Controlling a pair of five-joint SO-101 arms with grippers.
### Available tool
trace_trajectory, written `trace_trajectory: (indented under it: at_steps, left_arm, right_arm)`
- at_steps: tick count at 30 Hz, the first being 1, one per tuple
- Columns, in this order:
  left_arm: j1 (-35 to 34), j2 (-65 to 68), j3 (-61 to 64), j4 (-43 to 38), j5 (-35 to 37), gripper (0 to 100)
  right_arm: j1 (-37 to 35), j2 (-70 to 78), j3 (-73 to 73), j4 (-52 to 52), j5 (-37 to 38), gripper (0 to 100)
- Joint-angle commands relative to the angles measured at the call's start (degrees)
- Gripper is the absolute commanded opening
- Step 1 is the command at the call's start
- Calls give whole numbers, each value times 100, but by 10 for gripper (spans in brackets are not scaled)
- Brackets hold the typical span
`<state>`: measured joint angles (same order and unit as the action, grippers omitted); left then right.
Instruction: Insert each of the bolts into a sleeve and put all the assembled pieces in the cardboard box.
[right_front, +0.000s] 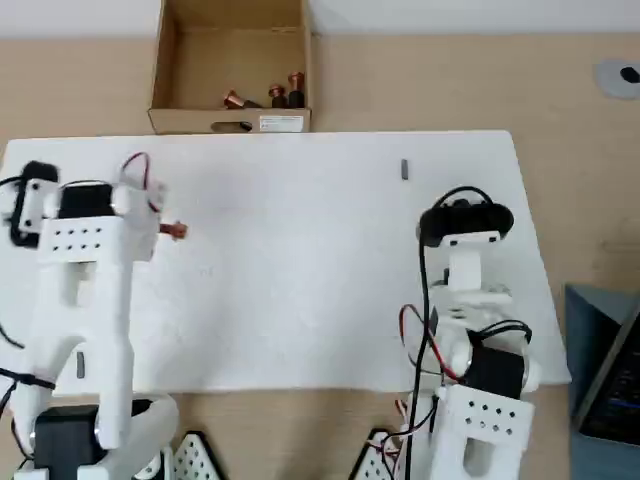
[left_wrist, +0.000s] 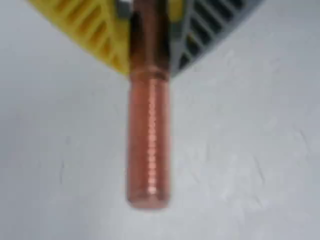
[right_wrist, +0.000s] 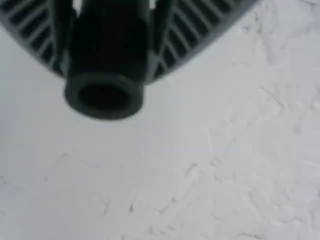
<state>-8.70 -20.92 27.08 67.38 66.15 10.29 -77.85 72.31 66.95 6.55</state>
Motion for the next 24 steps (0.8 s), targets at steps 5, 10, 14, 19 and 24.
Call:
trace_trajectory:
  at_steps: [5,10,14,19,24]
  left_arm:
    - [-466,-242,70,-53,97,5]
    - [-633,-242,132,-53,-141,8]
    - [-651,-242,141,-44,-211,100]
    - [-651,-277,132,-44,-255,185]
    - [-659,-303,70,-44,-738,184]
  right_arm:
    - [4,-66,-22,-88,18,10]
    - [4,-66,-22,-88,26,10]
    - [4,-66,-31,-88,26,10]
    - [4,-66,-31,-88,18,10]
    - [4,-66,-31,-88,18,10]
